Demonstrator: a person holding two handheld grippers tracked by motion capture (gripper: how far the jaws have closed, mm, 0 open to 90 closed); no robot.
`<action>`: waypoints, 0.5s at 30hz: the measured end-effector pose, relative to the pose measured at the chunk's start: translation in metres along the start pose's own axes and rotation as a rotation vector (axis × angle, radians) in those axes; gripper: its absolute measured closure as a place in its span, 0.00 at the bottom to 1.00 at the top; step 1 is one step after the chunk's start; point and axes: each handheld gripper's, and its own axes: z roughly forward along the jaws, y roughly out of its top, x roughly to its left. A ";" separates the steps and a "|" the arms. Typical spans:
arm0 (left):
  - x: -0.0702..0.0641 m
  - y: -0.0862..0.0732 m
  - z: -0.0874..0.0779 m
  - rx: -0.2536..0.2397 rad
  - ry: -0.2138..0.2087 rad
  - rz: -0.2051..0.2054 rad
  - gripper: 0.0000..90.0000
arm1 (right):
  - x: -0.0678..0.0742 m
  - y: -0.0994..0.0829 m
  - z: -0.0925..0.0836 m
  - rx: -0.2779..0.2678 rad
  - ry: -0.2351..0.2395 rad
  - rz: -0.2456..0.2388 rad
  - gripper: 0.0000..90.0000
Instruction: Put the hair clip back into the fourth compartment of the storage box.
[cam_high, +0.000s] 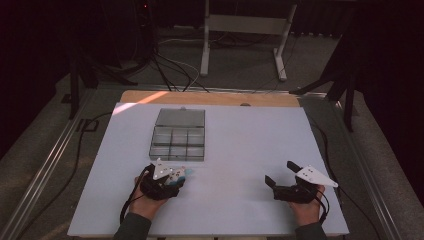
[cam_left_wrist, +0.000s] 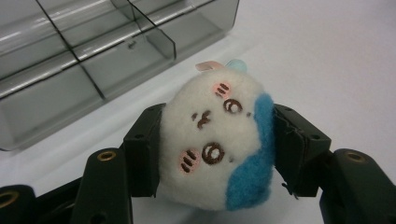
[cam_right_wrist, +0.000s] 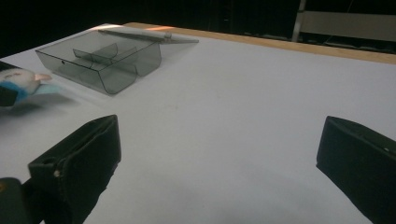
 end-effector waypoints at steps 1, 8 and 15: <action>0.000 0.003 -0.003 -0.013 0.003 0.002 0.47 | 0.000 0.000 0.000 -0.001 0.000 0.001 0.00; 0.000 0.008 -0.008 -0.034 0.011 0.001 0.47 | 0.000 0.000 0.000 -0.001 0.000 0.002 0.00; 0.003 0.014 -0.015 -0.053 0.025 0.002 0.47 | 0.000 0.000 0.000 -0.001 0.000 0.002 0.00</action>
